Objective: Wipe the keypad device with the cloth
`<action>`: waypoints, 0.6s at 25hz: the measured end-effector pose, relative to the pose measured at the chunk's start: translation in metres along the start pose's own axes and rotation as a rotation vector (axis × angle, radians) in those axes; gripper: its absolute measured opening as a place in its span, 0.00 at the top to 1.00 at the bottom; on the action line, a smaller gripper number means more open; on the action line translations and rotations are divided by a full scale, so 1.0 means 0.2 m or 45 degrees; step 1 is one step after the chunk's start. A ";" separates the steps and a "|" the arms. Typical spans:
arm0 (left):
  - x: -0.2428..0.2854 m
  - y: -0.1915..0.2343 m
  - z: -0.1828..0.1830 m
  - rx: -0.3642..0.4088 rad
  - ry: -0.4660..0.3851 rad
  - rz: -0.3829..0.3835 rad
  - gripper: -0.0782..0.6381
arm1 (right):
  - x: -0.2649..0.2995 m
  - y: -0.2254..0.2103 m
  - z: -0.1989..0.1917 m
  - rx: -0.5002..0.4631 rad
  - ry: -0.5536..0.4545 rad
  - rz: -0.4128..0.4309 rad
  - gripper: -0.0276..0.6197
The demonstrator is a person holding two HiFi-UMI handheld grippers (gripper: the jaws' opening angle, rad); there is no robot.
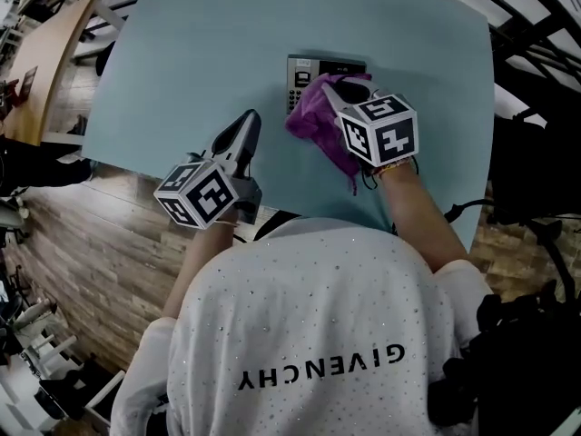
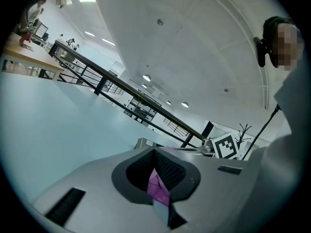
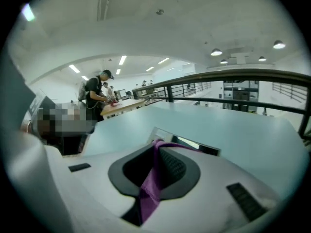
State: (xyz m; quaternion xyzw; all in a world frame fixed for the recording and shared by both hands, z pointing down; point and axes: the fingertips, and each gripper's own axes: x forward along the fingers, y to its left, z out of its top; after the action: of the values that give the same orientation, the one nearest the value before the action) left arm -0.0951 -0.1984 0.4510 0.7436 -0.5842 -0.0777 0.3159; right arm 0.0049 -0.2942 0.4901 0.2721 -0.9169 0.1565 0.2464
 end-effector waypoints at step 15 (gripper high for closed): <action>-0.11 0.04 0.02 0.025 0.029 -0.021 0.89 | 0.23 0.13 -0.11 -0.104 0.121 -0.068 0.91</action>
State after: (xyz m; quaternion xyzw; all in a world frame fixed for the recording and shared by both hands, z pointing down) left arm -0.1093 -0.1813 0.4464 0.7524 -0.5750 -0.0661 0.3146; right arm -0.0355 -0.2840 0.5300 0.2784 -0.9022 0.1251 0.3047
